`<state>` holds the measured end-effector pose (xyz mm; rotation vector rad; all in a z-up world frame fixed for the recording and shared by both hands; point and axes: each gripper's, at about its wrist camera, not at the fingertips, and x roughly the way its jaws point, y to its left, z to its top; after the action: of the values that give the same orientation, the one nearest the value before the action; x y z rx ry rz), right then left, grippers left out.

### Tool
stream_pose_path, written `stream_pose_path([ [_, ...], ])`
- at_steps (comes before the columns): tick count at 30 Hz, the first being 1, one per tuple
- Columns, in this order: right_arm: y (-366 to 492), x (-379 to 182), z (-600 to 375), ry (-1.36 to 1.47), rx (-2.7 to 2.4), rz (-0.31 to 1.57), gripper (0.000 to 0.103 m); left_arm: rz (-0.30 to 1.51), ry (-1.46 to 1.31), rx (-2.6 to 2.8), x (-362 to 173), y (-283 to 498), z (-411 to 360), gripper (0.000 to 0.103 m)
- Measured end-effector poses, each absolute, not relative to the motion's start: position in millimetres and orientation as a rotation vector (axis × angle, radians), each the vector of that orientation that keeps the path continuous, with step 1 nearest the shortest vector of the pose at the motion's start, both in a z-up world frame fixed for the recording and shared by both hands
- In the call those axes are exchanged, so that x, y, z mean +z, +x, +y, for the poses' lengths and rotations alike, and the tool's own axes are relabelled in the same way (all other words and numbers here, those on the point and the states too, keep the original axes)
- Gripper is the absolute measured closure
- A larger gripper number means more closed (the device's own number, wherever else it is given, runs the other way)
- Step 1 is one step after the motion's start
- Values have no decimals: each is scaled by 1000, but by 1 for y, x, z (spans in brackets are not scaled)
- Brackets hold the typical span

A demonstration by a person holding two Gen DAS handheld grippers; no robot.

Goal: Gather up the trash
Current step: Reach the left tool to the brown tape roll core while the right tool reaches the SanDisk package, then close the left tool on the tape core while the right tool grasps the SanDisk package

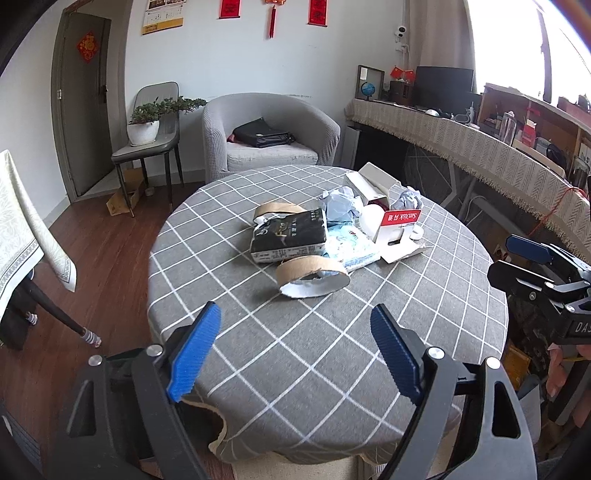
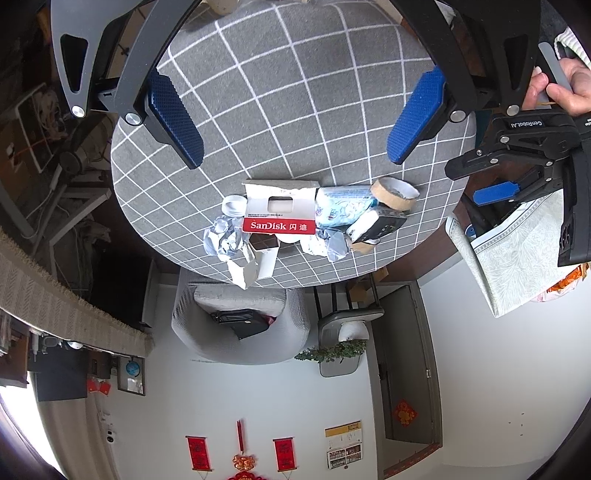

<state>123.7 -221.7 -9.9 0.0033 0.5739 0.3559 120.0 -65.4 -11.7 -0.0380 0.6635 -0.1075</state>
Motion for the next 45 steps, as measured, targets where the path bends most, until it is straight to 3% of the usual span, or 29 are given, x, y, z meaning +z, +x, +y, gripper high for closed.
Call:
stream_pose_path([
  [13, 191, -15, -223, 64, 394, 606, 3, 725, -35, -114, -38, 184, -80, 18],
  [18, 208, -19, -216, 63, 419, 628, 3, 738, -60, -117, -42, 190, -79, 37],
  [45, 254, -36, -192, 117, 364, 760, 3, 719, -123, -212, -31, 173, -51, 37],
])
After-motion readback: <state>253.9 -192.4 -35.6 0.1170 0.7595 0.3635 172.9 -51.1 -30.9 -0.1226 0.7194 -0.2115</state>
